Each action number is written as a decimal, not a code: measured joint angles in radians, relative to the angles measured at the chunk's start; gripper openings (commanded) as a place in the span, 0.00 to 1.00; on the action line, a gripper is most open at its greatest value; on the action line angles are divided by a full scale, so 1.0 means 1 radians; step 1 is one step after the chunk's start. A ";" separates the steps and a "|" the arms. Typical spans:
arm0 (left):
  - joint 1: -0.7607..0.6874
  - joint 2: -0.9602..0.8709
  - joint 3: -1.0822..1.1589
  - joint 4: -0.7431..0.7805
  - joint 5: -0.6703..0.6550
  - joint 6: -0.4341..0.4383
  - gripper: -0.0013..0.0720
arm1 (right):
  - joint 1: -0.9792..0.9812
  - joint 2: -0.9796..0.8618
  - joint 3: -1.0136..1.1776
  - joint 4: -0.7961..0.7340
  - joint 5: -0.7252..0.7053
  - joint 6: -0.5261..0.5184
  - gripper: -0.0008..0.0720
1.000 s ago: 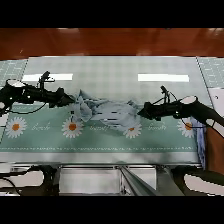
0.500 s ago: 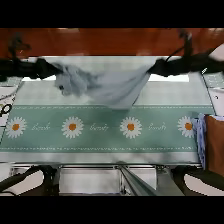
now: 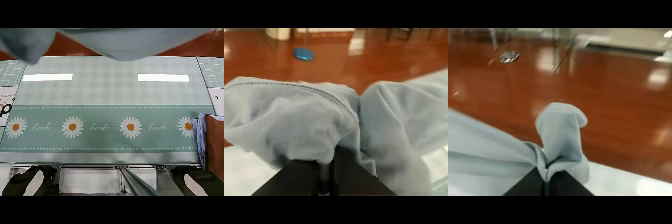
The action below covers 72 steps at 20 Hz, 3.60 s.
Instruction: Fold the shirts.
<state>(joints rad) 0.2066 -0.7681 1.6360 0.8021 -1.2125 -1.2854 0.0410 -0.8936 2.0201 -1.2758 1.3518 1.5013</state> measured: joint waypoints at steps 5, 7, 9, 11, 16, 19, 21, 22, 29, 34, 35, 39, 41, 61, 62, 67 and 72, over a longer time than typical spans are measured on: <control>-0.001 0.148 -0.053 0.164 -0.185 -0.129 0.05 | 0.000 0.181 -0.104 -0.055 0.113 0.046 0.05; -0.001 0.186 -0.143 0.191 -0.296 -0.163 0.05 | 0.000 0.240 -0.226 -0.048 0.134 0.065 0.05; -0.001 0.219 -0.273 0.206 -0.393 -0.181 0.05 | 0.000 0.290 -0.384 -0.042 0.141 0.087 0.05; -0.001 0.245 -0.437 0.219 -0.438 -0.190 0.05 | 0.000 0.322 -0.562 -0.024 0.126 0.100 0.05; -0.001 0.212 -0.860 0.230 -0.218 -0.188 0.05 | 0.000 0.260 -0.946 0.065 -0.058 0.074 0.05; -0.001 0.106 -1.006 0.219 0.071 -0.177 0.05 | 0.000 0.090 -1.046 0.144 -0.224 0.007 0.05; -0.001 0.000 -1.041 0.182 0.233 -0.173 0.05 | 0.000 -0.057 -1.068 0.194 -0.343 -0.035 0.05; -0.001 -0.057 -1.046 0.161 0.298 -0.170 0.05 | 0.000 -0.138 -1.065 0.220 -0.392 -0.057 0.05; 0.004 -0.471 -0.877 0.045 0.452 -0.161 0.71 | -0.005 -0.556 -0.895 0.417 -0.491 -0.133 0.58; 0.113 -0.554 -0.593 0.122 0.175 -0.128 0.71 | -0.118 -0.600 -0.679 0.469 -0.293 -0.142 0.58; 0.151 -0.539 -0.550 0.135 0.126 -0.129 0.71 | -0.161 -0.581 -0.653 0.471 -0.224 -0.143 0.58; 0.259 -0.375 -0.578 0.151 0.036 -0.128 0.71 | -0.277 -0.430 -0.741 0.388 -0.126 -0.136 0.58; 0.247 -0.265 -0.724 0.151 0.027 -0.112 0.71 | -0.292 -0.330 -0.908 0.371 -0.169 -0.132 0.58; -0.169 -0.166 -1.340 -0.224 0.611 -0.209 0.71 | -0.304 -0.046 -1.429 0.446 -0.335 -0.205 0.58; -0.187 -0.168 -1.340 -0.227 0.650 -0.227 0.71 | -0.304 -0.046 -1.429 0.448 -0.339 -0.206 0.58; -0.259 -0.183 -1.332 -0.240 0.789 -0.284 0.04 | -0.304 -0.046 -1.430 0.456 -0.356 -0.206 0.58; -0.268 -0.197 -1.260 -0.243 0.821 -0.250 0.05 | -0.305 -0.057 -1.430 0.458 -0.400 -0.200 0.58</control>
<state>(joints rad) -0.0612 -0.9649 0.3759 0.5591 -0.3920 -1.5352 -0.2638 -0.9508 0.5903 -0.8181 0.9520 1.3014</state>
